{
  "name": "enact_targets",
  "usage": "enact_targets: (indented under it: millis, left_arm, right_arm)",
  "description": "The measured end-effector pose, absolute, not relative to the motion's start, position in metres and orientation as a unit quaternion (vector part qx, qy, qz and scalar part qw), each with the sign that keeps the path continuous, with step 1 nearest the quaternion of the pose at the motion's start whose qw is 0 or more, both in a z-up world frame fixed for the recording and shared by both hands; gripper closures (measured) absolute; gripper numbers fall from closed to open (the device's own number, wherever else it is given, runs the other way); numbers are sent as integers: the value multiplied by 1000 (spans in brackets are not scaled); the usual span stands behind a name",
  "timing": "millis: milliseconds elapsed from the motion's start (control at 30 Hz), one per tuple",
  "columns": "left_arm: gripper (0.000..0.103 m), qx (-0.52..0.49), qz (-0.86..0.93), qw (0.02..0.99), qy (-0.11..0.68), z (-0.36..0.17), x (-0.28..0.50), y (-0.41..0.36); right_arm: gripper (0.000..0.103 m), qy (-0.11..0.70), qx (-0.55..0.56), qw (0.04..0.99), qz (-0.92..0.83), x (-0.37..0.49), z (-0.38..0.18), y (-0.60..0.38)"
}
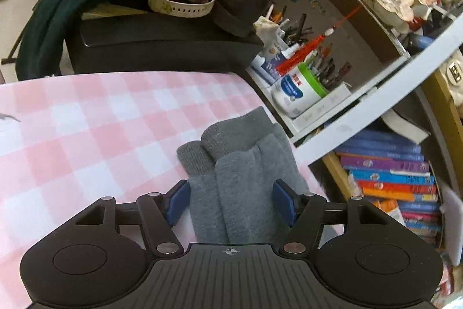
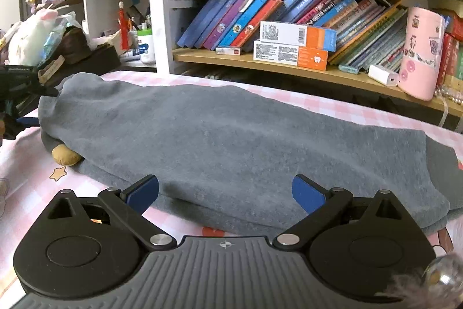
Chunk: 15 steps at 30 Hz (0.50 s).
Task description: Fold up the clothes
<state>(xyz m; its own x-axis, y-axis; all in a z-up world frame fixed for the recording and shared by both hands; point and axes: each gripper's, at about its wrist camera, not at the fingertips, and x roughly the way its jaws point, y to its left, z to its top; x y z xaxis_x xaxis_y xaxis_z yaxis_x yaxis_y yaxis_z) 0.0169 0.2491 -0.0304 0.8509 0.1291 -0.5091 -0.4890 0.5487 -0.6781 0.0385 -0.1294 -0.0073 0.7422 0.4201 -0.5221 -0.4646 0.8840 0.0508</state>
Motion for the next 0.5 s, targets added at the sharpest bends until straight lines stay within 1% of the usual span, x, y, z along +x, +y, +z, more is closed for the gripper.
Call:
enact_targets:
  millis: [100,167,200,267,333,500]
  left_arm:
    - [46,-449,188,851,195,-33,17,249]
    - [74,-456,196,846,195,-37,18,250]
    - [77,-468,193,841,191,-41,17,252]
    - [88,-500,180,828,179,-49,15,256]
    - [90,-512,159,828,161,-48,12,254]
    - [91,-409,88,900,124,-5,11,224]
  right_arm:
    - [3,273,-42,932,236,39,-8,-129]
    - [3,273,-45,931,238,38,-8,-127]
    - [4,273,-46,931,238,38,-8,-127]
    - [4,272,-48,931,240,37,-8,-126]
    - [3,273,-47,930,240,37,-8,-126]
    - [3,277,-45,929,239,38,-8,-126]
